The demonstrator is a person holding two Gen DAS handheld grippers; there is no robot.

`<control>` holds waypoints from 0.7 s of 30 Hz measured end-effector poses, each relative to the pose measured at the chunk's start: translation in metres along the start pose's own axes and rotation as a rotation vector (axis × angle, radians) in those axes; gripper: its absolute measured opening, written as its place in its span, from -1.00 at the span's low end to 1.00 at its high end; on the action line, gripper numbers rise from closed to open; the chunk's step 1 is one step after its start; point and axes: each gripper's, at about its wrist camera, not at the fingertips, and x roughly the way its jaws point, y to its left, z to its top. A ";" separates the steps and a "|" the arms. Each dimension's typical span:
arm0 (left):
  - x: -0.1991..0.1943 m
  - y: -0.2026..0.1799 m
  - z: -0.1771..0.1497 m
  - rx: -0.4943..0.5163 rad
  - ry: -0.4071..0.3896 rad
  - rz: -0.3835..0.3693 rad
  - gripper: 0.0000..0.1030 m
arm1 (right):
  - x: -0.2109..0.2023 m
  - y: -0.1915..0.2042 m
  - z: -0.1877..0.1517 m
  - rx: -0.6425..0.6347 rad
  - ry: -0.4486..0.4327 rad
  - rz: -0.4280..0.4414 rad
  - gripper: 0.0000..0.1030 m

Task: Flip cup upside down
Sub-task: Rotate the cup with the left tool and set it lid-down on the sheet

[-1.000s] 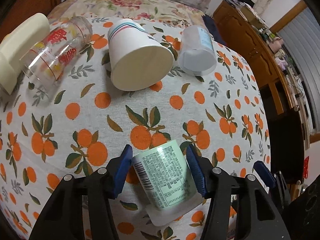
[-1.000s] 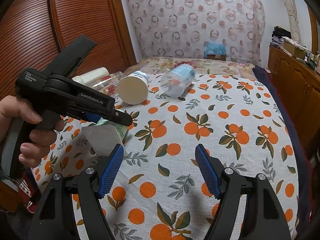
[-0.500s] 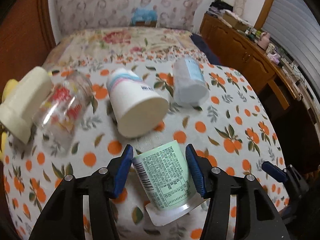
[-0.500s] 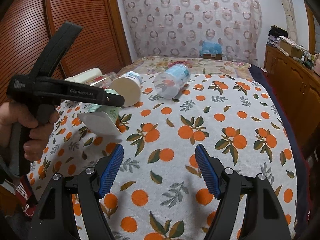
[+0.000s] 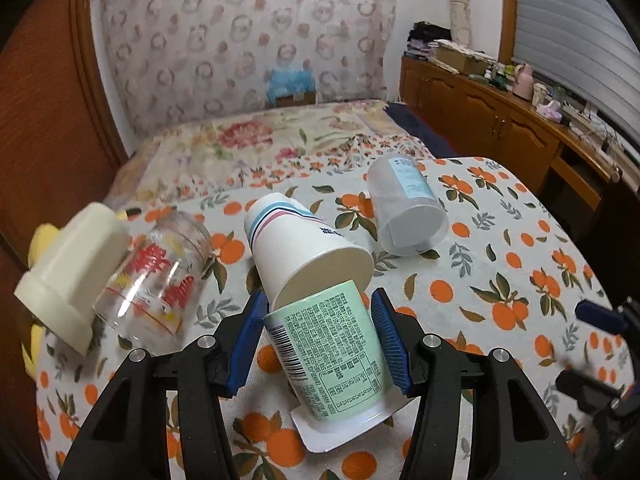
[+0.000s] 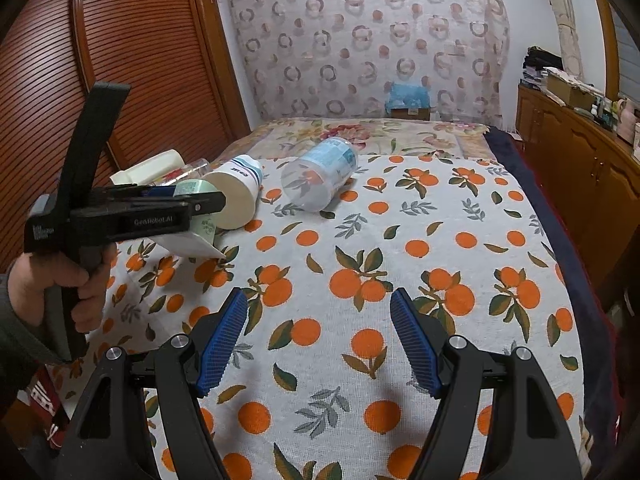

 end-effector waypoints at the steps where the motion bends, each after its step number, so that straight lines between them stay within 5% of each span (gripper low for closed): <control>1: -0.001 -0.001 -0.002 0.009 -0.006 0.003 0.01 | 0.000 0.000 0.000 0.000 -0.001 -0.001 0.48; 13: -0.031 -0.022 -0.031 0.134 -0.093 0.063 -0.04 | -0.002 0.003 0.000 0.001 -0.009 -0.012 0.48; 21: -0.044 -0.029 -0.045 0.131 -0.076 0.022 -0.08 | -0.005 -0.001 0.000 0.018 -0.014 -0.022 0.48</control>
